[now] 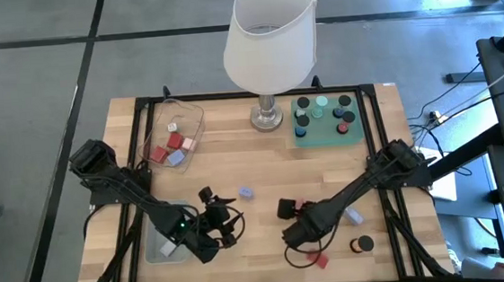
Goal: Pick & Place Office items
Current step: Move the light blue and red charger adapters to the center of the table
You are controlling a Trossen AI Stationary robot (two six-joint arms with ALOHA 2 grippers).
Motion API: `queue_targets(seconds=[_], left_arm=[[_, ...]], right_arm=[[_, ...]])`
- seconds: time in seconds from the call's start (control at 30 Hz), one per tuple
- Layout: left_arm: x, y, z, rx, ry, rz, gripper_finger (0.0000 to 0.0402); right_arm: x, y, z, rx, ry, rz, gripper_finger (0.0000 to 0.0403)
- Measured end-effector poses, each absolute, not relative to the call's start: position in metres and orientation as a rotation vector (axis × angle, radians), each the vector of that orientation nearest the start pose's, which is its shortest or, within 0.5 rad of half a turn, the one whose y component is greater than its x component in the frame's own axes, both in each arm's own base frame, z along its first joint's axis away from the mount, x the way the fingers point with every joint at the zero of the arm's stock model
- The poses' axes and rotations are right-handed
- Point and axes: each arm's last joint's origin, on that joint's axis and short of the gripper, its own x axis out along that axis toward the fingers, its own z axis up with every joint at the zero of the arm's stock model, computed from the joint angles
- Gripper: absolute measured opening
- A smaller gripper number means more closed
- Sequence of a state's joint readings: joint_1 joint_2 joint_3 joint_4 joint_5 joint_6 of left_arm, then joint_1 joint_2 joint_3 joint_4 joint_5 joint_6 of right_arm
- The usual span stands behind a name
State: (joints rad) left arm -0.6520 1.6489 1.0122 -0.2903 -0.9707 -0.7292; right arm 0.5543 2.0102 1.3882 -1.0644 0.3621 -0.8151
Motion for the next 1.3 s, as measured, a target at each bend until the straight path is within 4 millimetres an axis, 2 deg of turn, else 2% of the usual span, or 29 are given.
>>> queue_targets(seconds=[0.37, 0.6, 0.7, 0.83, 0.87, 0.93, 1.1, 1.2, 1.3], left_arm=[[0.272, -0.178, 0.202, -0.024, 0.484, 0.494, 0.0214], [0.272, -0.178, 0.202, -0.023, 0.484, 0.494, 0.0214], [0.272, -0.178, 0.202, -0.022, 0.484, 0.494, 0.0214], [0.272, -0.178, 0.202, -0.022, 0.484, 0.494, 0.0214], [0.272, -0.178, 0.202, -0.022, 0.484, 0.494, 0.0214], [0.272, -0.178, 0.202, -0.022, 0.484, 0.494, 0.0214], [0.271, -0.178, 0.202, -0.037, 0.488, 0.489, 0.0214], [0.271, -0.179, 0.201, -0.051, 0.501, 0.475, 0.0214], [0.271, -0.179, 0.201, -0.054, 0.499, 0.477, 0.0214]], right_arm=[[0.310, 0.168, 0.135, -1.543, 1.338, 0.966, 0.0308], [0.307, 0.159, 0.127, -1.471, 1.374, 0.931, 0.0302], [0.306, 0.159, 0.127, -1.434, 1.392, 0.893, 0.0281], [0.305, 0.159, 0.127, -1.375, 1.418, 0.824, 0.0228], [0.305, 0.159, 0.127, -1.353, 1.425, 0.799, 0.0214], [0.305, 0.159, 0.127, -1.286, 1.447, 0.724, 0.0214], [0.306, 0.154, 0.129, -1.001, 1.535, 0.387, 0.0214], [0.311, 0.142, 0.134, -0.794, 1.583, 0.218, 0.0214], [0.320, 0.121, 0.142, -0.612, 1.574, 0.105, 0.0214]])
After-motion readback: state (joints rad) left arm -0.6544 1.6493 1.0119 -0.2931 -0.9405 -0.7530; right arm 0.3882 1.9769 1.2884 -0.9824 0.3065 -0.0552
